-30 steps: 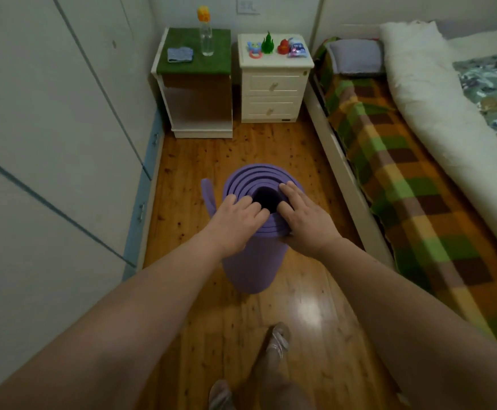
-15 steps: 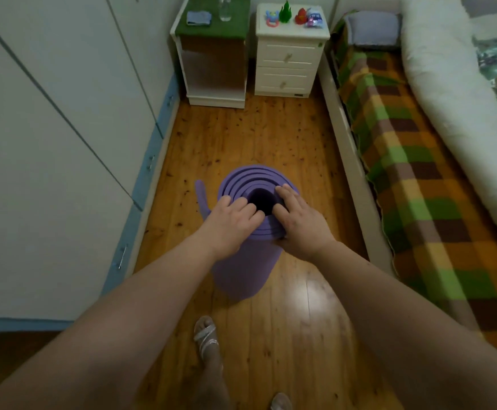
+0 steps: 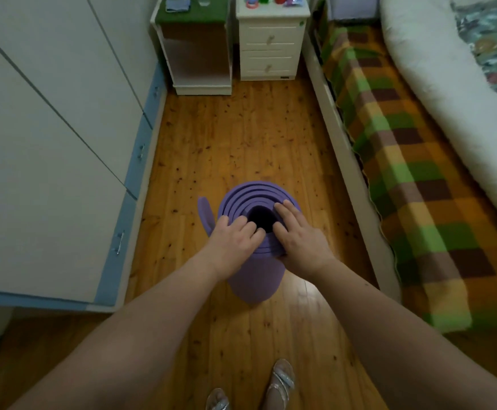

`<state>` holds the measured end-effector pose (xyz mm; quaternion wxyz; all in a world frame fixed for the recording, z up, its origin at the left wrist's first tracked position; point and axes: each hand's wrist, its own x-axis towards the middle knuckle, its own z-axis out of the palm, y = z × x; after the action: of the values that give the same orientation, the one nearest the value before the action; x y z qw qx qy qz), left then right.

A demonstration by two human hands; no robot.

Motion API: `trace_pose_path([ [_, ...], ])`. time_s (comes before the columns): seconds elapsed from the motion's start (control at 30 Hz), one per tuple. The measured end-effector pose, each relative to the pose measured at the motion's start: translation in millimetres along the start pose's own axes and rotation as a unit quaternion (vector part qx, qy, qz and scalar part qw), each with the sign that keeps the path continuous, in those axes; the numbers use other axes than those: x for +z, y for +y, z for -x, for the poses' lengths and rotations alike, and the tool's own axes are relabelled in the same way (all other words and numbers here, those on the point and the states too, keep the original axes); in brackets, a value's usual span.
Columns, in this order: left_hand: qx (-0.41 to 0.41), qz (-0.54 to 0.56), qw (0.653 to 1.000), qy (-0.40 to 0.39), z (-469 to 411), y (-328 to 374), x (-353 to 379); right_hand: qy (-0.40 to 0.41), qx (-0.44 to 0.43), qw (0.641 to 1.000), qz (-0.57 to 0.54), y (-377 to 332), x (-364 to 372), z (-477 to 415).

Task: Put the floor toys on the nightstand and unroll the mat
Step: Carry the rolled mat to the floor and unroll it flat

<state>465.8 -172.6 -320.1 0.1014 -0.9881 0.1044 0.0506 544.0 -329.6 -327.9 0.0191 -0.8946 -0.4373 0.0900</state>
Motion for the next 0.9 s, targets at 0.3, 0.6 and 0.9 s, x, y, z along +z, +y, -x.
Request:
trace_pose_path([
  [0.3, 0.026, -0.037, 0.995, 0.093, 29, 9, 61, 0.010, 0.007, 1.000, -0.006, -28, 65, 7],
  [0.6, 0.011, -0.027, 0.992, 0.123, 44, 20, 136, 0.016, -0.025, 0.999, -0.045, -17, 141, 18],
  [0.9, -0.280, 0.408, 0.860, -0.128, 38, -7, 177, -0.016, 0.006, 0.997, -0.080, 0, 155, 30],
])
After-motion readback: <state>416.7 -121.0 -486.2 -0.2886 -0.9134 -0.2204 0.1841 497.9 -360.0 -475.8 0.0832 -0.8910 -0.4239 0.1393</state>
